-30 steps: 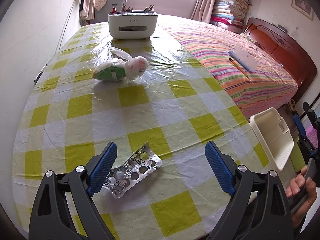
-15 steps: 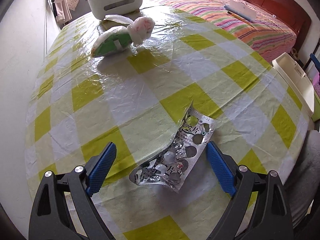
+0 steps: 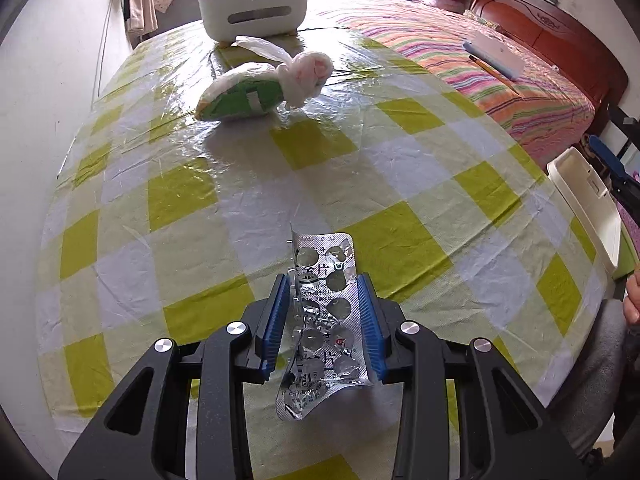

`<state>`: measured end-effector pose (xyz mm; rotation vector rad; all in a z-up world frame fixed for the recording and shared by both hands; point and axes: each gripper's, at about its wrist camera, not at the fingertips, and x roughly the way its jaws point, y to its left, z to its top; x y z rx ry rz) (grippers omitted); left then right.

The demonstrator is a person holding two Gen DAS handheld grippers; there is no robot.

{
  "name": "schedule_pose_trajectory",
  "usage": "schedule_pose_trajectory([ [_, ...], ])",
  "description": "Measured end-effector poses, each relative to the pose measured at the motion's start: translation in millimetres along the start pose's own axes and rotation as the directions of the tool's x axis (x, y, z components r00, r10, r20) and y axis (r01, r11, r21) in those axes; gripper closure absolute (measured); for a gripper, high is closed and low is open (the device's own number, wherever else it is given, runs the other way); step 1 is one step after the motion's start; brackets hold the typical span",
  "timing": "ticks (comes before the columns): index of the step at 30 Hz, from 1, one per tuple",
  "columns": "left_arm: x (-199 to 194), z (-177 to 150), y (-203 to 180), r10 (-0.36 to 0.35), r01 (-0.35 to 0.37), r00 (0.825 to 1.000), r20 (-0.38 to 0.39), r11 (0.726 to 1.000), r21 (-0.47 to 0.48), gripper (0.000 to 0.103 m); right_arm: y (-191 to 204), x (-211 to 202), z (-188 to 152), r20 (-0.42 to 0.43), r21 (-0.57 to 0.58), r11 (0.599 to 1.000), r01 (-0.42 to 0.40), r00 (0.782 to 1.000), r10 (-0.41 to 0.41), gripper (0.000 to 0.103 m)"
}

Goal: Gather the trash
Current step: 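Grasp the silver blister pack with the left tool while the right tool grasps the plastic bag, then carry the blister pack with the left tool over the bin while the right tool carries the bag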

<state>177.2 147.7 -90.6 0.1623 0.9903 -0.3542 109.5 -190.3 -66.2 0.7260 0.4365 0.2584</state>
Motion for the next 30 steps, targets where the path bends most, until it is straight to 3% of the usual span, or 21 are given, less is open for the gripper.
schedule_pose_trajectory([
  [7,-14,10,48,0.007,0.006,0.998,0.061,0.979,-0.206,0.069,66,80,2,-0.157,-0.181,0.979,-0.090,0.986,0.061,0.043],
  [8,-16,10,53,0.006,0.009,0.998,0.069,0.975,-0.223,0.069,76,90,2,-0.174,-0.213,0.971,-0.105,0.982,0.068,0.036],
  [11,-19,11,65,-0.002,0.022,0.997,0.074,0.960,-0.278,0.069,110,124,2,-0.235,-0.337,0.928,-0.156,0.969,0.078,0.027],
  [13,-19,11,71,-0.001,0.024,0.997,0.075,0.953,-0.303,0.069,136,148,0,-0.287,-0.446,0.873,-0.197,0.956,0.069,0.025],
  [16,-21,13,76,-0.011,0.038,0.996,0.083,0.945,-0.325,0.068,173,188,-13,-0.380,-0.617,0.746,-0.252,0.925,-0.002,0.024],
  [19,-23,13,77,-0.019,0.047,0.996,0.088,0.944,-0.327,0.068,195,229,-28,-0.422,-0.732,0.629,-0.262,0.899,-0.116,0.024],
  [28,-23,12,75,-0.022,0.047,0.997,0.080,0.944,-0.327,0.068,190,324,-70,-0.447,-0.829,0.528,-0.185,0.788,-0.424,0.024],
  [30,-24,13,74,-0.025,0.050,0.996,0.081,0.944,-0.327,0.068,184,325,-74,-0.438,-0.831,0.526,-0.180,0.796,-0.419,0.044],
])
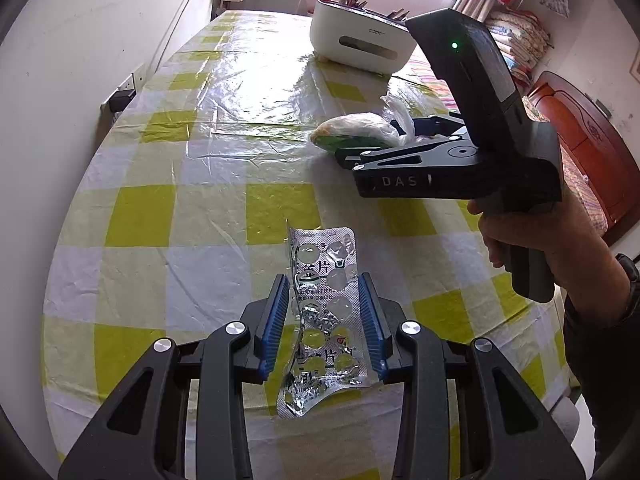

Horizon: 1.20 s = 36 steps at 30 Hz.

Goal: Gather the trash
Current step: 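Carry the blister pack with the left tool over the bin while the right tool carries the bag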

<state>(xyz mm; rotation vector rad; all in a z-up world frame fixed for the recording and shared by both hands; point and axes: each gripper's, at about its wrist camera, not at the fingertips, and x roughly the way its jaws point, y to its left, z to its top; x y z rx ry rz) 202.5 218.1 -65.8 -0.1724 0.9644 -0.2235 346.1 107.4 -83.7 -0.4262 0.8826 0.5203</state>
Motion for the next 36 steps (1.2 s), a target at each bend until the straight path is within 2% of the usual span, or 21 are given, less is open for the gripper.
schedule_pose_trajectory([
  [1,-1,0,-1,-0.005,0.005,1.000,0.002,1.000,0.001,0.068,0,-1,-5,0.002,0.014,1.000,0.003,1.000,-0.003,0.049],
  [4,-4,1,-8,-0.012,0.012,1.000,0.016,1.000,0.009,0.068,-2,-13,-21,0.046,0.046,0.999,-0.025,0.999,0.023,0.053],
  [11,-8,2,-34,-0.053,0.052,0.998,0.043,0.998,0.038,0.068,-11,-71,-87,0.151,0.143,0.985,-0.094,0.986,0.072,0.054],
  [18,-2,-3,-67,-0.090,0.087,0.995,0.039,0.994,0.069,0.069,-32,-125,-161,0.252,0.307,0.938,-0.163,0.964,0.085,0.054],
  [23,4,-9,-98,-0.110,0.106,0.994,0.030,0.988,0.111,0.069,-51,-149,-207,0.317,0.419,0.891,-0.172,0.948,0.034,0.053],
  [26,9,-12,-120,-0.121,0.117,0.992,0.019,0.982,0.145,0.069,-66,-155,-229,0.317,0.493,0.852,-0.177,0.948,0.013,0.053],
  [36,22,-25,-184,-0.165,0.166,0.986,-0.024,0.956,0.240,0.069,-98,-187,-271,0.370,0.622,0.765,-0.169,0.924,-0.097,0.053],
])
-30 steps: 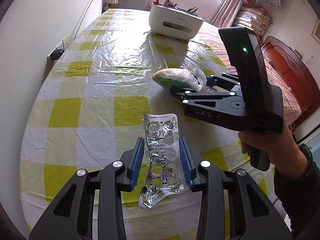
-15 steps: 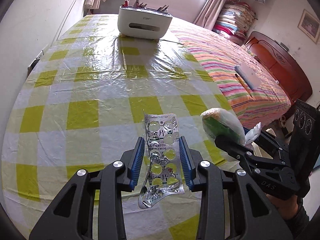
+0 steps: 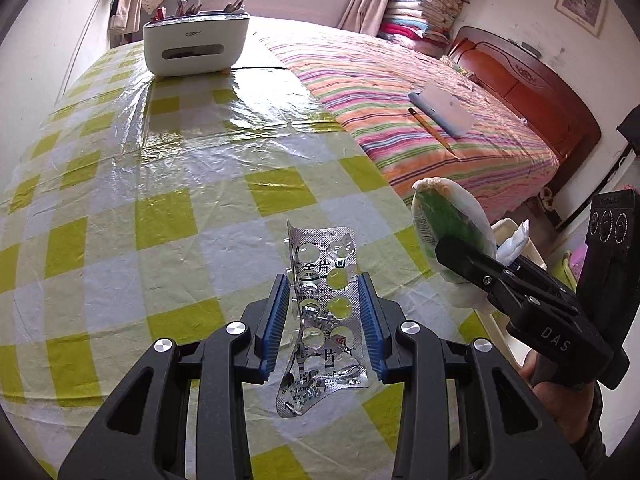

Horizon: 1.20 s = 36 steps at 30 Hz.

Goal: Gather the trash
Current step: 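Carry the blister pack with the left tool over the bin while the right tool carries the bag, then open the left tool to drop the blister pack while the right tool drops the bag into the bin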

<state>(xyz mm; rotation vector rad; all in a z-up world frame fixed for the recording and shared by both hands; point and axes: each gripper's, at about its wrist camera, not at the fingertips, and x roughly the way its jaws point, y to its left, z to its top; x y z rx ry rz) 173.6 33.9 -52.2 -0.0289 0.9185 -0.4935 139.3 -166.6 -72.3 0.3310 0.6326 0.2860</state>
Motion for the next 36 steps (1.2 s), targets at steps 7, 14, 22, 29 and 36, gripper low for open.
schedule_pose_trajectory([
  [7,10,2,-33,-0.018,0.019,1.000,-0.009,0.999,0.036,0.069,-9,-26,-5,0.066,0.009,0.998,0.066,0.996,-0.067,0.053],
  [14,13,6,-60,-0.028,0.028,1.000,0.002,0.999,0.045,0.069,-38,-48,-6,0.124,0.129,0.984,0.125,0.982,-0.141,0.052],
  [22,15,5,-93,-0.040,0.040,0.999,-0.002,0.996,0.082,0.069,-81,-79,-13,0.180,0.313,0.936,0.159,0.958,-0.223,0.052],
  [29,13,5,-122,-0.055,0.054,0.998,0.005,0.990,0.132,0.068,-104,-94,-18,0.205,0.415,0.894,0.167,0.941,-0.271,0.052],
  [36,11,11,-140,-0.088,0.086,0.996,0.008,0.987,0.136,0.068,-121,-102,-23,0.215,0.507,0.848,0.151,0.931,-0.295,0.032],
])
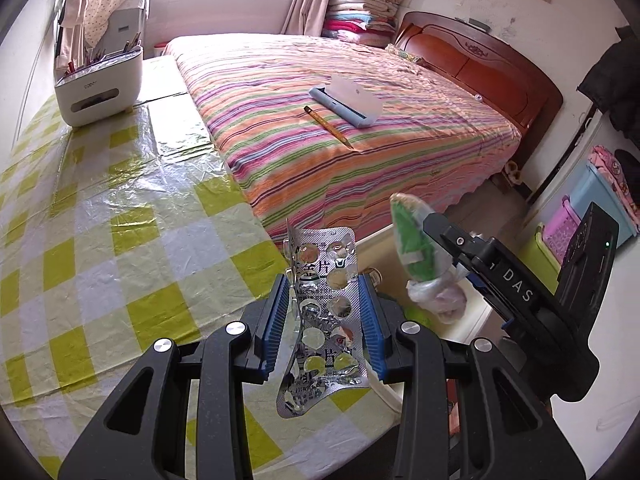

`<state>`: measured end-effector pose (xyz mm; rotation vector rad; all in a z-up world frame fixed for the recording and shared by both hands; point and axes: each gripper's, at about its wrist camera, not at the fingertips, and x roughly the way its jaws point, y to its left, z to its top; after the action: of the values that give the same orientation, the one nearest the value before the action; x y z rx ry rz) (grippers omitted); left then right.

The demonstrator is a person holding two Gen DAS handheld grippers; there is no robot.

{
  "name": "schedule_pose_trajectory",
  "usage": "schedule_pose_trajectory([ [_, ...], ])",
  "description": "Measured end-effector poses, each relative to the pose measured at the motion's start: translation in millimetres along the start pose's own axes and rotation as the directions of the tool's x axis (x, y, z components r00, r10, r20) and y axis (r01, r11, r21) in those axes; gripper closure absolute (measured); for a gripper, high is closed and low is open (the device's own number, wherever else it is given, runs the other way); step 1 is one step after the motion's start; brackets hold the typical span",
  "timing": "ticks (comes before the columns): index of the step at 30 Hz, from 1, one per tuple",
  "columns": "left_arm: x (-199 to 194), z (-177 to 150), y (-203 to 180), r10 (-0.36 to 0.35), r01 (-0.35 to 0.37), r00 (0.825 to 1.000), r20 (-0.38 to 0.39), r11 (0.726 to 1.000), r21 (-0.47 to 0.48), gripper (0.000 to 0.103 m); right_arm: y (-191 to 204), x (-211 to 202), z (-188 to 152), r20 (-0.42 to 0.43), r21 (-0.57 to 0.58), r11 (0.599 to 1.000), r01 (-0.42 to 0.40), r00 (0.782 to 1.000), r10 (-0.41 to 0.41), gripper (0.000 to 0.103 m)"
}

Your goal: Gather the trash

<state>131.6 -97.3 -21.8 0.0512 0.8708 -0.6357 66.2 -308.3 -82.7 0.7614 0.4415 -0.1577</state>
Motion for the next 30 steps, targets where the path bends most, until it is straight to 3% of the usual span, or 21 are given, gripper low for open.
schedule_pose_trajectory([
  [8,15,3,-21,-0.034,0.034,0.999,-0.017,0.999,0.014,0.068,-27,-30,5,0.129,0.121,0.992,-0.035,0.991,0.019,0.030],
  [19,44,4,-48,-0.071,0.073,0.996,-0.048,0.996,0.047,0.067,-53,-57,3,0.223,0.213,0.974,-0.078,0.974,0.029,0.030],
  [20,45,3,-52,-0.075,0.078,0.996,-0.051,0.996,0.053,0.061,-54,-61,2,0.235,0.215,0.973,-0.085,0.972,0.033,0.030],
  [21,46,3,-54,-0.080,0.083,0.996,-0.051,0.995,0.056,0.039,-55,-64,0,0.246,0.215,0.972,-0.091,0.969,0.036,0.030],
  [23,43,1,-56,-0.063,0.063,0.998,-0.011,0.997,0.047,0.012,-56,-72,-2,0.269,0.212,0.972,-0.097,0.962,0.037,0.030],
  [27,32,-1,-56,-0.025,0.024,0.999,0.025,0.998,0.053,0.012,-58,-84,-6,0.301,0.195,0.975,-0.103,0.953,0.041,0.030],
  [30,15,-11,-45,0.075,-0.077,0.995,0.067,0.997,0.025,0.012,-51,-92,-10,0.309,0.152,0.983,-0.105,0.950,0.054,0.030],
])
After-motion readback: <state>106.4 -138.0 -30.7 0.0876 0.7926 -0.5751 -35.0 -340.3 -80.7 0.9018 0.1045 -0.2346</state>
